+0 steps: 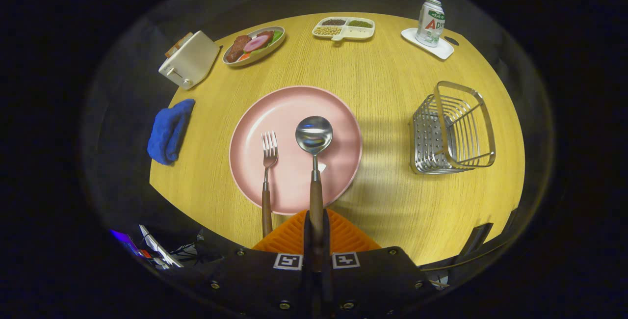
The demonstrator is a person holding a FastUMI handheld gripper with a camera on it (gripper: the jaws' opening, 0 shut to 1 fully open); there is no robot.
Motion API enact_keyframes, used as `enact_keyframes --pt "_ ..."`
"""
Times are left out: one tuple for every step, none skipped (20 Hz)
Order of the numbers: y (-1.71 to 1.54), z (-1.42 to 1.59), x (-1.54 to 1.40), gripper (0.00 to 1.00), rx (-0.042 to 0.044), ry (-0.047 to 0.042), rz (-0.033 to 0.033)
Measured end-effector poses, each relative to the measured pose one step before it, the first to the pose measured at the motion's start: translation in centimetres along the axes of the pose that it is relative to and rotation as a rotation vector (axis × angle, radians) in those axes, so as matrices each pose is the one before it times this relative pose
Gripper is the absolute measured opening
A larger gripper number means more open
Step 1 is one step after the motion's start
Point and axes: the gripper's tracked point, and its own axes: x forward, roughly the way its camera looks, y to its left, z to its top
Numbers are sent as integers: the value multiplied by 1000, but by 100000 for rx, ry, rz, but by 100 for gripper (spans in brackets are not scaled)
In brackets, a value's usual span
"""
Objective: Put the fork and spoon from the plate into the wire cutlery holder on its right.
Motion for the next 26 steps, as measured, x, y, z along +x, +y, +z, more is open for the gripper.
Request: enact_keyframes --pt "-411 768 -899 8 959 -2102 -261" --pt "-473 722 -973 8 1026 -1705 96" --pt "-605 700 -931 8 953 -1854 -100" --pt "-727 797 -999 8 805 -1949 -590" --pt "-826 634 -921 8 443 -1499 -1023" --pt "-911 643 -843 8 676 -1130 -1112" --pt "-818 369 -794 8 1055 -750 -836" --pt "-867 212 -685 8 933 365 -947" --pt "-878 -265 -366 8 592 745 -1022" --pt "-965 -177 -431 8 109 1005 -1326" --pt "-928 -304 -313 8 10 1390 -1334" --pt "-749 -153 -281 8 315 1320 -861" --pt "-628 -385 -164 8 173 2025 -759" --pt "-568 -266 -124 8 267 2045 -615" --pt "-577 -294 -23 8 150 2402 -633" --pt "-521 -258 -9 8 -406 3147 -873" --pt "-442 -85 64 8 -357 2533 -695" --pt "-289 -91 102 8 -172 2979 -266" --pt "-88 169 112 8 448 2399 194" --pt "-71 136 188 8 158 2332 295" --pt "-209 70 470 8 -130 2374 -223" --pt "-228 104 386 8 397 2061 -798" --pt "-260 66 329 8 589 2445 -544" --pt "-170 119 201 8 770 1993 -28" --pt "-134 19 371 8 467 2008 -99" --pt "-99 121 189 8 182 2014 -158"
